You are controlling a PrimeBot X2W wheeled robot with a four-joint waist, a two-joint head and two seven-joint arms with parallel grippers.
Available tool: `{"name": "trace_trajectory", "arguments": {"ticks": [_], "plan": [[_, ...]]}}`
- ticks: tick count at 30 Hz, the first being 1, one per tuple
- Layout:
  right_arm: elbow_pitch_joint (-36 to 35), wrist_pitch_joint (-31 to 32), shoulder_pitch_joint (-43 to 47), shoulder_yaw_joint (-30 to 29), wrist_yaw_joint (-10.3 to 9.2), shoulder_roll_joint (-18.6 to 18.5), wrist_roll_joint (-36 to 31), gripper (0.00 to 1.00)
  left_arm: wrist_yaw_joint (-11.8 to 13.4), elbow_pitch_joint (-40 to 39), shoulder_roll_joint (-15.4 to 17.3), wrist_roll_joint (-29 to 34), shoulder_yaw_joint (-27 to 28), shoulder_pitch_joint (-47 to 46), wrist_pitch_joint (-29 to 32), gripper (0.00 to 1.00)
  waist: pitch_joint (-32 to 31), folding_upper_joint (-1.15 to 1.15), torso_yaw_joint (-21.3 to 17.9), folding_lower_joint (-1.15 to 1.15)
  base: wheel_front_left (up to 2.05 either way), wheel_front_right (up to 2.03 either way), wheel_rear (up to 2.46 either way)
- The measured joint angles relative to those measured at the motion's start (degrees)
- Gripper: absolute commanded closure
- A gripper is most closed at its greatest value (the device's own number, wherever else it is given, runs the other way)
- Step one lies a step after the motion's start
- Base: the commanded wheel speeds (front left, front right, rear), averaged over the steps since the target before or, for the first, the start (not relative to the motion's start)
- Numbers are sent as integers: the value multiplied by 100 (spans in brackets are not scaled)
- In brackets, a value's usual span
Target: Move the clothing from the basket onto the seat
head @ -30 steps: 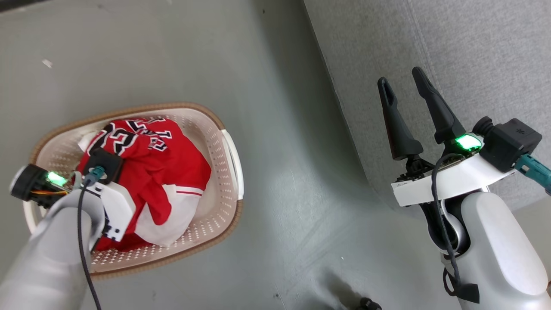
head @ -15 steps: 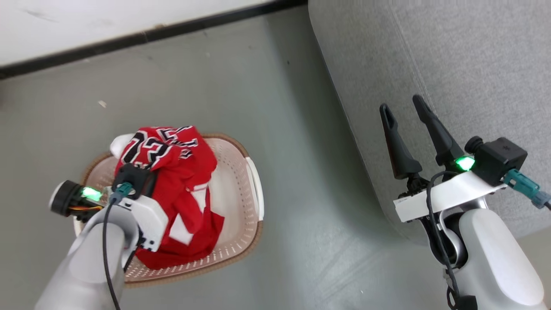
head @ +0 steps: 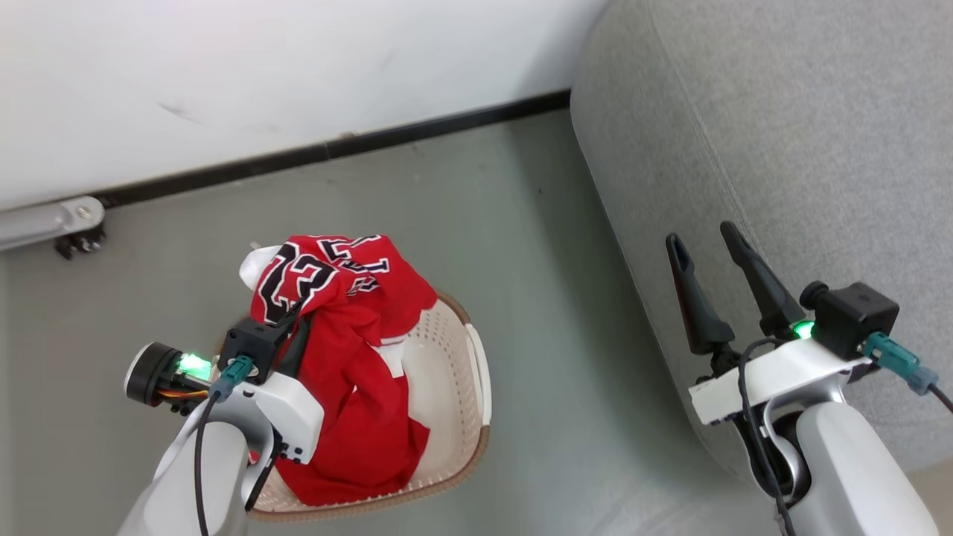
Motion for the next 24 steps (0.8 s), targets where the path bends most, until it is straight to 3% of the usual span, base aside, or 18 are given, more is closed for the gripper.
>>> {"name": "trace_trajectory", "arguments": {"ticks": [24], "plan": [[231,1,849,-166,0,0,-175,0,35,-2632,-198,-350,513,1209,-2,100,-1358,0,551,0,0,0,0]]}}
